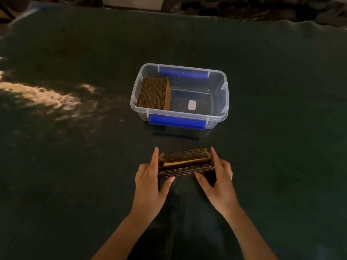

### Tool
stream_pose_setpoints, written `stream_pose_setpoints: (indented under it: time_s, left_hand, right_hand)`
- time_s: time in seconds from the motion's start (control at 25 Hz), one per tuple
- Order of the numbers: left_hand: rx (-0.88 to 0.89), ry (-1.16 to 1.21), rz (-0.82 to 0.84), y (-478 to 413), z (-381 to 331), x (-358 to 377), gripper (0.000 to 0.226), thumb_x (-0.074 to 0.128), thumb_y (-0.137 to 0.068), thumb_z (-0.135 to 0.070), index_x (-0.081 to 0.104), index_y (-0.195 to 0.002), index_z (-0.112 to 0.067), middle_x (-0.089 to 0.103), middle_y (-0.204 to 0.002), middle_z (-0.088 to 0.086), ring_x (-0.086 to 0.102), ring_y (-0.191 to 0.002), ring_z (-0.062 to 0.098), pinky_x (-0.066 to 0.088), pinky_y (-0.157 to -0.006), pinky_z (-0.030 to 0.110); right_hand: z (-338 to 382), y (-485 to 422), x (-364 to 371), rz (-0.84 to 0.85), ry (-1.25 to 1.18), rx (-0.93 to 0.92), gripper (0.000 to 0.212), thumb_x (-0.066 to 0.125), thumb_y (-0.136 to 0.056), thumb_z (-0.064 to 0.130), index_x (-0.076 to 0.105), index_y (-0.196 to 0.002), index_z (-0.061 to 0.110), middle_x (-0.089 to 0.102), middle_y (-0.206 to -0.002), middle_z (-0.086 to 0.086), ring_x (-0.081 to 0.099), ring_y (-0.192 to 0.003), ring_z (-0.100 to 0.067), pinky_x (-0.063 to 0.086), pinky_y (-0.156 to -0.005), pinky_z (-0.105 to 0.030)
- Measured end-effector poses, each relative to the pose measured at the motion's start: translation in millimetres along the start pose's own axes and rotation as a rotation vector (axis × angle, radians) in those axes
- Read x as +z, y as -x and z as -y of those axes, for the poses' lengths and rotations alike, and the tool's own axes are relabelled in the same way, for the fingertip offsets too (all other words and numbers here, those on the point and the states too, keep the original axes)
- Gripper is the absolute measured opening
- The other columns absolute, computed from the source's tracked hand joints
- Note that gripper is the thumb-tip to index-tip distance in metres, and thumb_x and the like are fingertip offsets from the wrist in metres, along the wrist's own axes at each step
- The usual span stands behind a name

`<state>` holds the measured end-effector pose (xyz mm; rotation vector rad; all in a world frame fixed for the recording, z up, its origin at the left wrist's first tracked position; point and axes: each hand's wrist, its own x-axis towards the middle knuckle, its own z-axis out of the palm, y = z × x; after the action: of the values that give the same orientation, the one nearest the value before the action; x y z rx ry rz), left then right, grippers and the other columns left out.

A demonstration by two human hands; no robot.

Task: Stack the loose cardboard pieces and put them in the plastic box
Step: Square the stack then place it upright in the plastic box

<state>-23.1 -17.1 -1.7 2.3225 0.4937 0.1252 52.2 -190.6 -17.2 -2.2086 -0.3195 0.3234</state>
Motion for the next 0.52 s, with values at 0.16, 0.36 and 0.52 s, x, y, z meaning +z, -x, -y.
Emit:
stream_pose_setpoints:
  time_s: [0.16,0.36,0.52]
  left_hand:
    - [0.013,0.029,0.001,1.1,2.4,0.5,0.091,0.066,-0.078,-0.032,-0.005,-0.131,-0.052,0.046,-0.123,0.000,0.029,-0.104,-0.005,0.033,-0.096,0.023]
    - [-0.002,0.000,0.006,1.3,0.7,4.5,0.085,0.060,-0.082,-0.034,-0.006,-0.133,-0.046,0.043,-0.126,0.003,0.028,-0.106,-0.003,0.029,-0.092,0.019]
    - [0.007,-0.018,-0.004,3.7,-2.4,8.5,0.079,0.057,-0.086,-0.024,-0.002,-0.136,-0.036,0.049,-0.126,0.000,0.027,-0.104,-0.007,0.026,-0.093,0.019]
  right_hand:
    - [2.2,0.6,-1.9,0.016,-0.016,0.020,0.084,0.064,-0.078,0.036,0.002,-0.126,0.067,0.029,-0.113,0.017,0.027,-0.109,0.001,0.027,-0.096,-0.027]
    - [0.4,-2.1,2.5,0.031,0.014,0.026,0.084,0.058,-0.083,0.023,0.001,-0.136,0.054,0.027,-0.110,0.016,0.026,-0.104,-0.001,0.029,-0.092,-0.027]
    - [1.3,-5.6,1.7,-0.016,0.058,-0.066,0.066,0.051,-0.086,0.027,0.018,-0.141,0.040,0.041,-0.112,0.015,0.030,-0.105,0.001,0.026,-0.086,-0.014]
